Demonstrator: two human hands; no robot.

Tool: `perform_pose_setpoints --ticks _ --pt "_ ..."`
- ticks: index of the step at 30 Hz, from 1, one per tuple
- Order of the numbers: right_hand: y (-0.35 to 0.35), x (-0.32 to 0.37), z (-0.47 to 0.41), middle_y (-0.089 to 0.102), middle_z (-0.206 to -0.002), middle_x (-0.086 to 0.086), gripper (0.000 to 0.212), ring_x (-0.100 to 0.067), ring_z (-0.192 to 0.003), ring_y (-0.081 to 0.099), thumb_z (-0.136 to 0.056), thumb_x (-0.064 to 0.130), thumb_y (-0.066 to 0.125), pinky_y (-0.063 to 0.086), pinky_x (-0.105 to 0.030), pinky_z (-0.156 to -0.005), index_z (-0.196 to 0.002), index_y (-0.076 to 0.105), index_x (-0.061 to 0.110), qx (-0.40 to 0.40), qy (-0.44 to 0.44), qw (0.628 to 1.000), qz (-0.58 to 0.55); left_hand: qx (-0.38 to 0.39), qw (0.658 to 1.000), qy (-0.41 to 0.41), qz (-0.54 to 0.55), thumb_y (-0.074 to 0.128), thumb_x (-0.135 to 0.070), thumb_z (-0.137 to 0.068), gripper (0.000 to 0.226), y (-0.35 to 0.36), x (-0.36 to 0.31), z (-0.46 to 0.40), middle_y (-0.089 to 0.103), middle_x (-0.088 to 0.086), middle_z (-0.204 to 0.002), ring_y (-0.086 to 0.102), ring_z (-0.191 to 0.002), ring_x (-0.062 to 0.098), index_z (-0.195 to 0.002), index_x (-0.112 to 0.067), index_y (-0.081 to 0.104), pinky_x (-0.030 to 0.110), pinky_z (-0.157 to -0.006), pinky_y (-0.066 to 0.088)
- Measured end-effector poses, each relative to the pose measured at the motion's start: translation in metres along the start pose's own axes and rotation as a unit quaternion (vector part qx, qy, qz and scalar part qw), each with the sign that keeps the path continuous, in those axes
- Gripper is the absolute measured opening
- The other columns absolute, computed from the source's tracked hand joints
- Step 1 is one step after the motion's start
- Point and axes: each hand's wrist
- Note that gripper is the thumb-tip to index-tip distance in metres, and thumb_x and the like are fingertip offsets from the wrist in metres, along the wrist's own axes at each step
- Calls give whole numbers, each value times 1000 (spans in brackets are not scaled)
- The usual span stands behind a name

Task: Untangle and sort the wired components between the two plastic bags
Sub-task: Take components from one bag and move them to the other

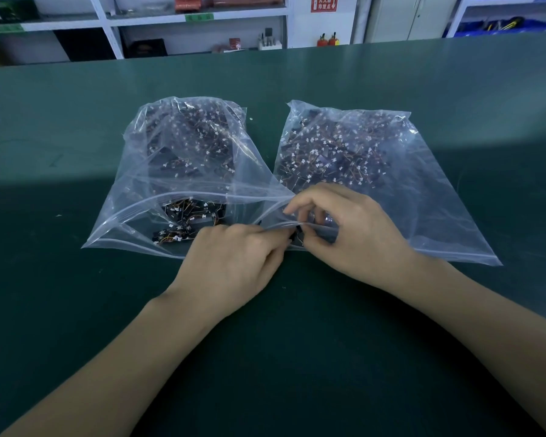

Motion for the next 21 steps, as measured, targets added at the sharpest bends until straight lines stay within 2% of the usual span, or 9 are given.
perform_pose_setpoints --ticks 2,4,5,7,9,13,17,19,21 --pt "-1 0 0 66 -95 11 33 -13 -80 59 -83 2 73 56 -41 -73 -110 72 21 1 4 1000 -3 -56 997 1 55 52 -38 -104 24 -5 2 1 69 -12 -74 67 -64 19 -98 -32 75 30 -55 48" --pt "-1 0 0 67 -95 9 34 -15 -80 60 -82 1 73 56 -43 -72 -110 72 20 1 8 1000 -3 -111 990 -43 75 56 -32 -96 23 -11 7 0 48 -12 -59 51 -51 19 -77 -23 64 24 -49 36" --pt "-2 0 0 67 -95 9 34 -15 -81 60 -82 1 73 56 -43 -72 -110 72 20 1 11 1000 -2 -119 988 -76 64 54 -31 -95 25 -14 12 0 41 -12 -56 43 -49 19 -72 -22 57 20 -49 27" --pt "-2 0 1 67 -95 10 34 -14 -81 60 -83 1 73 57 -43 -73 -111 72 21 2 15 1000 -4 -102 985 -137 12 50 -33 -96 30 -14 22 0 43 -11 -55 40 -50 20 -68 -21 52 21 -52 21" --pt "-2 0 1 66 -96 11 34 -13 -81 60 -84 2 73 57 -42 -72 -111 72 22 2 14 1000 -3 -64 982 -177 -33 53 -35 -100 33 -9 32 4 53 -9 -65 47 -57 22 -70 -21 56 28 -55 28" --pt "-1 0 0 65 -96 13 33 -12 -81 60 -85 3 73 57 -40 -72 -111 72 23 3 14 1000 1 -44 980 -191 -38 67 -39 -98 17 -9 41 6 64 -5 -88 63 -80 27 -89 -25 65 35 -64 42" --pt "-1 0 0 65 -95 15 34 -10 -81 59 -84 4 73 57 -39 -72 -111 72 24 9 14 1000 7 -24 980 -191 -55 72 -49 -94 29 -9 45 5 73 1 -98 70 -95 32 -108 -23 73 44 -85 52" --pt "0 0 0 64 -95 15 33 -9 -80 58 -83 3 73 57 -39 -72 -110 72 24 9 9 1000 12 -28 981 -187 -33 71 -51 -93 26 -9 45 6 72 -5 -94 69 -93 26 -102 -28 75 41 -83 51" --pt "0 0 1 64 -94 15 33 -9 -79 57 -83 3 73 56 -39 -71 -109 72 23 6 8 1000 14 -24 982 -186 -16 73 -51 -92 21 -9 45 7 67 -10 -90 64 -90 20 -97 -31 75 34 -73 46"
Point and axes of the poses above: each hand's wrist, its own z-axis away from the middle knuckle, its own y-axis out of the palm, x = y × z
